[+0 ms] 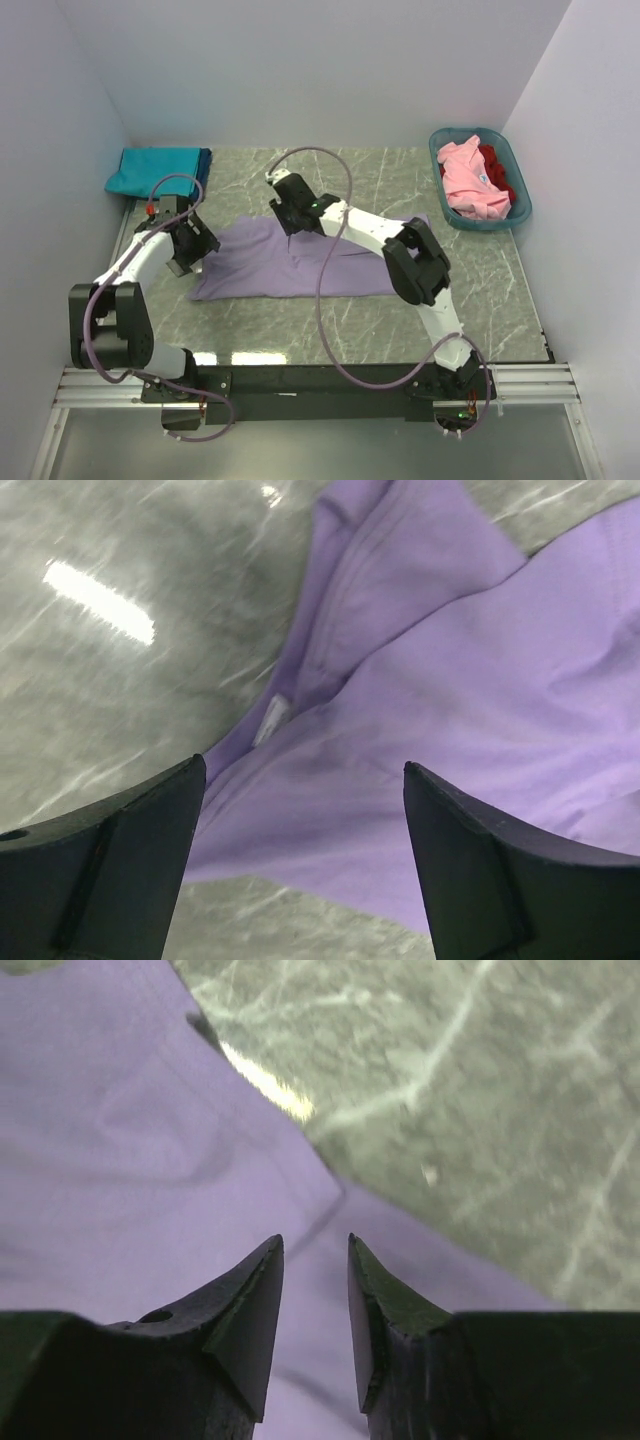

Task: Fold and stack the t-shirts
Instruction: Fold the tshirt

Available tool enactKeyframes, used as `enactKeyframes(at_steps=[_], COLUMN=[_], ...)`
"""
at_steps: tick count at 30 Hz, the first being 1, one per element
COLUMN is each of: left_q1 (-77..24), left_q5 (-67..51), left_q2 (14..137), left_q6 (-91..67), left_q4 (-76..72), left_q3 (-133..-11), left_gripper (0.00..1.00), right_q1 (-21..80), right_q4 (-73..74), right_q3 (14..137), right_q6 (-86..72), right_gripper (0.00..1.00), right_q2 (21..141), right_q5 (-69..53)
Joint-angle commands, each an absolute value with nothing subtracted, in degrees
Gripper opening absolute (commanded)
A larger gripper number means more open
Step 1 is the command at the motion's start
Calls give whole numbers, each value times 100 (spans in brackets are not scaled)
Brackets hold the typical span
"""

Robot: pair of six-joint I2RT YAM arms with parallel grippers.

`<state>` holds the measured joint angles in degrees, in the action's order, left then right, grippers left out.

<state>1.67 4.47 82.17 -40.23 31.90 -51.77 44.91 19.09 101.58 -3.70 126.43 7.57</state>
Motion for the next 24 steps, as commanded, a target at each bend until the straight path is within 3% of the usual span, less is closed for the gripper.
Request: enactKeyframes(at_steps=[1,5,7,16,24], left_q1=[167,158,167,167,167], left_q5=[764,1062,1177,941,720], left_q2=[7614,6883,6471,6108,6161], left_q6=[-4288,-4876,-5062,-5782,-6530], left_q4=[3761,4060,4122,4325,3604], left_q3=[-5098,-4423,-4237,-3815,-3393], left_gripper=[86,90,99,99,95], right_q1=[4333,3992,3798,2376,626], right_q4=[2284,2584,2584,2435,2250], right_q3=[9924,8941,8240,5567,4106], right_q6=[-1044,-1642,-1994,-3119,-3796], right_gripper=[41,43,48,62,72], right_q2=[11629,10830,10322,8054,6575], right_q5=[519,475,440,606,230])
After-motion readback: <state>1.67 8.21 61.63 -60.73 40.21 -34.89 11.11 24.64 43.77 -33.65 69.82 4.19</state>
